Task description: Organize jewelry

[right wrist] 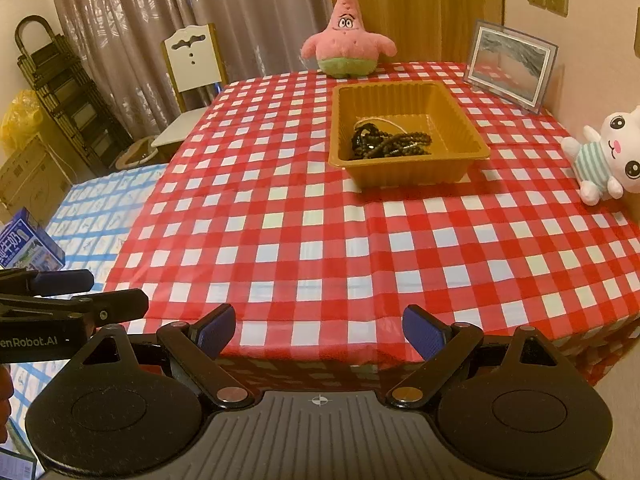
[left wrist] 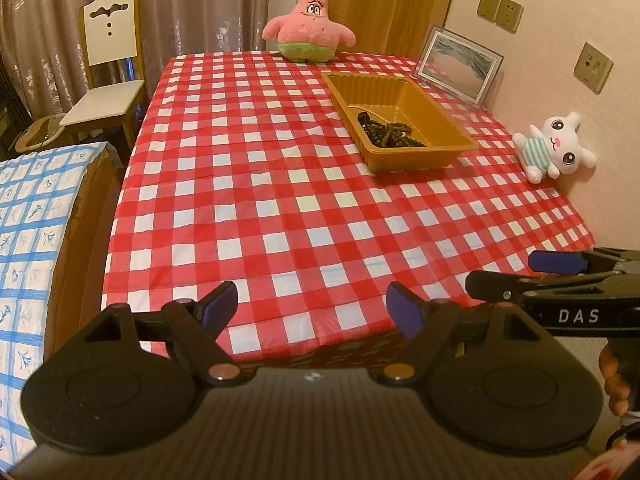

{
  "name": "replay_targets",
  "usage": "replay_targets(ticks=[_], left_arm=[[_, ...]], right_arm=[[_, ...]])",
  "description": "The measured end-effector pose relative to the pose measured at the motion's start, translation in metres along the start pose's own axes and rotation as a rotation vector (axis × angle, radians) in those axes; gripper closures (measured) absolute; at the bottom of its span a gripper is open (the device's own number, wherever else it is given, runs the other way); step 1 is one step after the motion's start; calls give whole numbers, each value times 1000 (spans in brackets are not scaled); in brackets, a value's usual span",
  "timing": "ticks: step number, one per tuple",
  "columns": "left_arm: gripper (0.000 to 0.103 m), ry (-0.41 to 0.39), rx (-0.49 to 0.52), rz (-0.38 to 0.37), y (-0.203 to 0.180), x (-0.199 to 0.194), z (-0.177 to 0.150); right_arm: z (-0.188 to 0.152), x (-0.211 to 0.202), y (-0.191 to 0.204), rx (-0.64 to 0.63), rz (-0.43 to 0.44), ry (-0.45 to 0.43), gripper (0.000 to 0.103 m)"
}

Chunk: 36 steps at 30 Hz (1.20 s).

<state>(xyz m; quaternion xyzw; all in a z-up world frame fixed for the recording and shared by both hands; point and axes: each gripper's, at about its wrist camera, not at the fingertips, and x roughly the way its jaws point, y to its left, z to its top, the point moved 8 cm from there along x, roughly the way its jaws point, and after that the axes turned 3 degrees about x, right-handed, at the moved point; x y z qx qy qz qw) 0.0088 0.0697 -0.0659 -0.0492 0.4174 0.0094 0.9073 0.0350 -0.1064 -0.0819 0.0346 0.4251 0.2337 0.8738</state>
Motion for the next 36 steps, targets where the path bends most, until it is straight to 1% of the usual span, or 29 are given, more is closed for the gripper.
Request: replay_targets(ticks=[36], left_arm=[[23, -12, -8, 4, 0, -1, 4]], right_arm=[[7, 0, 6, -13, -2, -10, 13]])
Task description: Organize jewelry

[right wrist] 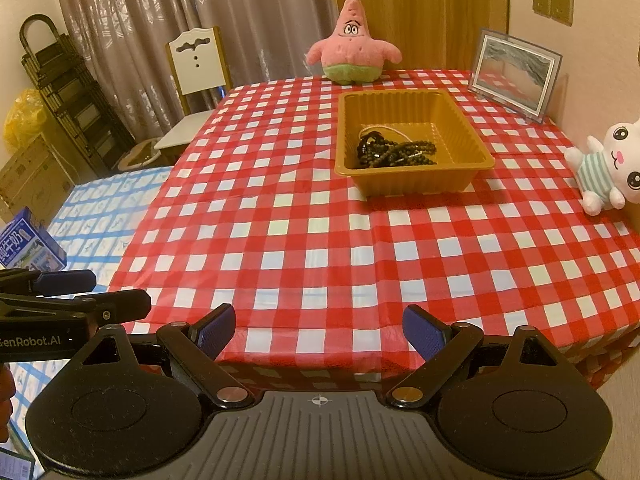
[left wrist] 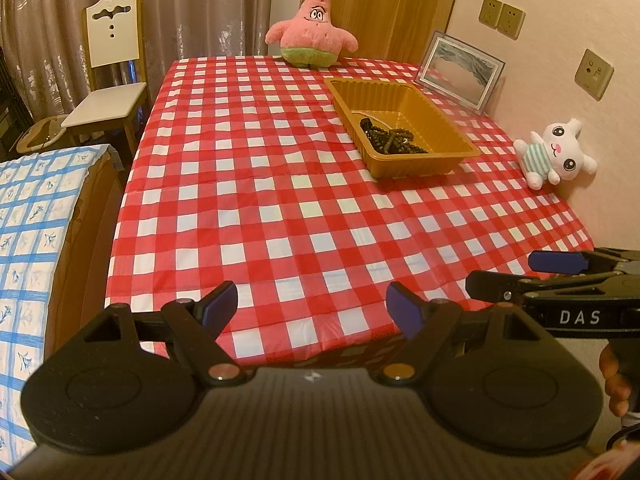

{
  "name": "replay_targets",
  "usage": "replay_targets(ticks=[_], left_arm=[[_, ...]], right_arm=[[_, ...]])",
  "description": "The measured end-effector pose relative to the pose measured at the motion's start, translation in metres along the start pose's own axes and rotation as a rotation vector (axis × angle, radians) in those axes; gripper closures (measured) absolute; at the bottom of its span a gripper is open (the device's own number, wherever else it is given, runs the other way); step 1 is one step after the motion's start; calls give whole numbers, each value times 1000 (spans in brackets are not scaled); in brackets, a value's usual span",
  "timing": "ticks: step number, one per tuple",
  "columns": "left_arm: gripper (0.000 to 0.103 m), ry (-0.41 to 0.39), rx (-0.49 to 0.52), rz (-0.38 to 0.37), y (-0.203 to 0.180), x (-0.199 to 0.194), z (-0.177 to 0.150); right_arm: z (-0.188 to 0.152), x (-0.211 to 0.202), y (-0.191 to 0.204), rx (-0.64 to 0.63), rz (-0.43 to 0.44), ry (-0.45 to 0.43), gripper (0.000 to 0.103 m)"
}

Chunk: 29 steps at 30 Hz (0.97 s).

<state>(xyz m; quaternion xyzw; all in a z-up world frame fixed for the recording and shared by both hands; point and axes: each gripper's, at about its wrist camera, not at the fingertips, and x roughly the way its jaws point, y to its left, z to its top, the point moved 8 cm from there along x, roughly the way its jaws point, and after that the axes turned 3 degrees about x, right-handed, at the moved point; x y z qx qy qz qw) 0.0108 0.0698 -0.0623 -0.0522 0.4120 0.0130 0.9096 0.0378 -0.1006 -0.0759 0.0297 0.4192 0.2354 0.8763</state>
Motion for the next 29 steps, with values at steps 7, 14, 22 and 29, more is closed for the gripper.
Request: replay_targets(ticks=[7, 14, 22, 29], left_arm=[[23, 0, 0, 0, 0, 0, 0], [23, 0, 0, 0, -1, 1, -1], [23, -1, 2, -2, -3, 1, 0], [23, 0, 7, -7, -7, 2, 4]], right_arm=[[0, 0, -1, 1, 1, -1, 13], [1, 0, -2, 1, 1, -1, 13], [5, 1, -3, 2, 0, -2, 13], [7, 1, -6, 3, 1, 2, 13]])
